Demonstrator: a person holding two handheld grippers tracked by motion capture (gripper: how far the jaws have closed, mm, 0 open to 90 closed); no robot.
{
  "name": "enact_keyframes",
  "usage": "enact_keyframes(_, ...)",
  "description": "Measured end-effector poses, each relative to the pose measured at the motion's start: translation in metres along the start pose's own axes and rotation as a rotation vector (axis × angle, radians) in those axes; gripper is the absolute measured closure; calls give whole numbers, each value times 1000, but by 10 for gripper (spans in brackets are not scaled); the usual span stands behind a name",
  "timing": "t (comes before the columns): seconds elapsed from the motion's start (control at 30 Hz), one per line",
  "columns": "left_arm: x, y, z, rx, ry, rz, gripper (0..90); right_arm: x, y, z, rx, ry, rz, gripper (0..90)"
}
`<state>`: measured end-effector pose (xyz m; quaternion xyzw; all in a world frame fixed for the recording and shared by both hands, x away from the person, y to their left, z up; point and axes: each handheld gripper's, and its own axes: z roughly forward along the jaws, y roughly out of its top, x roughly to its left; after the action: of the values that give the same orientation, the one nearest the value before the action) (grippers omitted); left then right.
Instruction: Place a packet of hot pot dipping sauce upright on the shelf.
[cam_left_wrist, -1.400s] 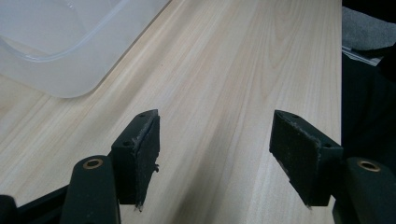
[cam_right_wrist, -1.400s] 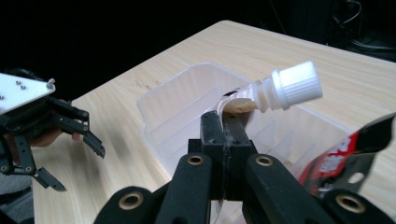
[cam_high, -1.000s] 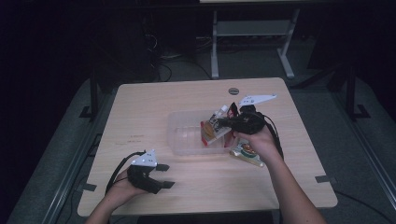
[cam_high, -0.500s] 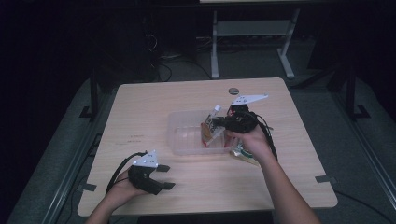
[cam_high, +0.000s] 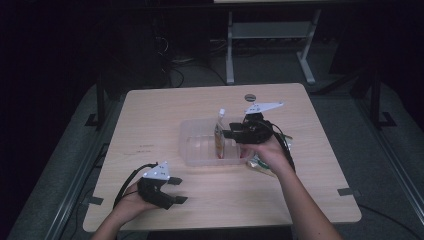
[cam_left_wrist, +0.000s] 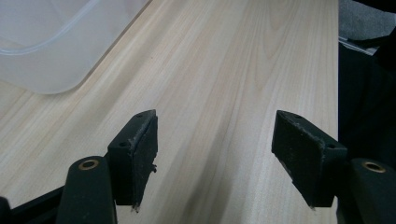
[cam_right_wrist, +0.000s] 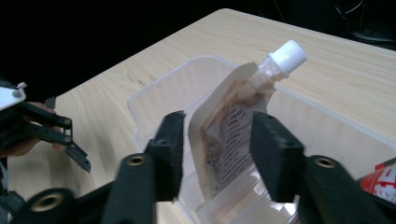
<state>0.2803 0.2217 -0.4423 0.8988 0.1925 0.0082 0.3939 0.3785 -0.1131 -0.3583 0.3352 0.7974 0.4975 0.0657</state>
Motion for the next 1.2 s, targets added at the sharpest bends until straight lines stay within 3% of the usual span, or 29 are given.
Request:
enact_keyframes(0.2,0,0,1,5,3,0,309,9,-4,-12,28,-9,-37,412)
enact_keyframes(0.47,-1,0,2,9,3,1,310,23,-25,-22,65,-9,-94,387)
enact_keyframes(0.93,-3,0,2,16,-3,-3,306,30,-60,-28,147,50,-176,374)
enact_keyframes(1.2,-3,1,1,11,4,-4,306,27,-78,-45,151,56,-150,373)
